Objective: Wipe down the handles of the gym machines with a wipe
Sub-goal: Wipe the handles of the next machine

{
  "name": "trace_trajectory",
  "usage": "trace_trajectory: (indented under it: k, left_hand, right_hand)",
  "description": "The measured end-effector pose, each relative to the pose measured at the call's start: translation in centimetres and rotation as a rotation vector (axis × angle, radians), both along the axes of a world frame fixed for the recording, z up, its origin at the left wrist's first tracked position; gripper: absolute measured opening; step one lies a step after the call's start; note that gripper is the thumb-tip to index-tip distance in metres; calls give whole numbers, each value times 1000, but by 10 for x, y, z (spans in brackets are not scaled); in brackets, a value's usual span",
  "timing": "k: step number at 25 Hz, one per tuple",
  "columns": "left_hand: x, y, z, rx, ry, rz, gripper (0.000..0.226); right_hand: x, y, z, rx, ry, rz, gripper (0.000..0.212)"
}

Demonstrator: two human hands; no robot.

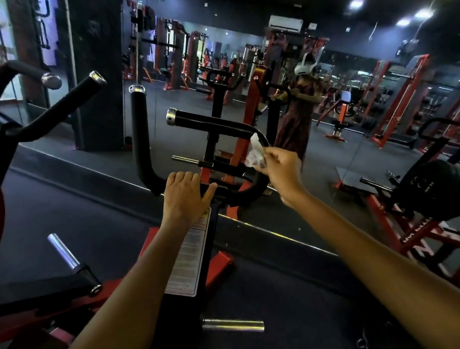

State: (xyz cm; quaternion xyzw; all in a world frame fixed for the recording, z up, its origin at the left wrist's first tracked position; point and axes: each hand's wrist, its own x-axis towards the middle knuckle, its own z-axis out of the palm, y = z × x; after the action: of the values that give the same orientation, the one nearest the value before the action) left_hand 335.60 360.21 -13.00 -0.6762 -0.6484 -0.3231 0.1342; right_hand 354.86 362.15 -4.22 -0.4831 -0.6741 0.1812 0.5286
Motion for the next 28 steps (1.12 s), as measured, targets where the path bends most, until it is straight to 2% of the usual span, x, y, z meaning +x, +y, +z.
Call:
trace_trajectory:
  k: [2, 3, 4, 6, 8, 9, 11, 14, 19, 21, 24, 26, 28]
  left_hand:
    - [-1, -2, 2, -46, 13, -5, 54]
    - [-2, -2, 3, -77, 26, -9, 56]
    - [-3, -3, 4, -102, 40, -12, 59]
    - [-4, -4, 7, -146, 58, -20, 64]
    - [-5, -6, 10, -183, 74, -22, 67]
    - [-5, -6, 10, -194, 89, -17, 69]
    - [-6, -7, 12, -207, 110, -13, 73]
    - [-6, -8, 11, -193, 120, -32, 79]
    - [-33, -10, 23, -248, 133, -152, 79]
    - [-48, -9, 25, -285, 94, -127, 84]
    - [-50, -8, 19, -222, 173, -73, 112]
    - [-48, -5, 10, -156, 171, -23, 111]
    - [-48, -4, 7, -143, 136, -11, 108]
  right_hand:
    - [-28, 6, 4, -504, 624, 184, 22]
    - [-44, 7, 10, -687, 927, 268, 29]
    - [-52, 11, 11, -772, 1121, 274, 34]
    - [-61, 14, 16, -699, 1289, 243, 35]
    - [-68, 25, 16, -614, 1302, 164, 24]
    - [-72, 32, 16, -608, 1430, 182, 16]
    - [-81, 40, 12, -579, 1603, 227, 17]
    - [-100, 37, 13, -546, 1537, 318, 32]
    - [-131, 41, 20, -658, 1440, 405, 27]
    - [-146, 40, 21, -709, 1398, 438, 29]
    - [-169, 40, 22, -779, 1346, 509, 28]
    - [-178, 40, 25, -839, 1318, 511, 24]
    - [-177, 41, 27, -875, 1387, 491, 26]
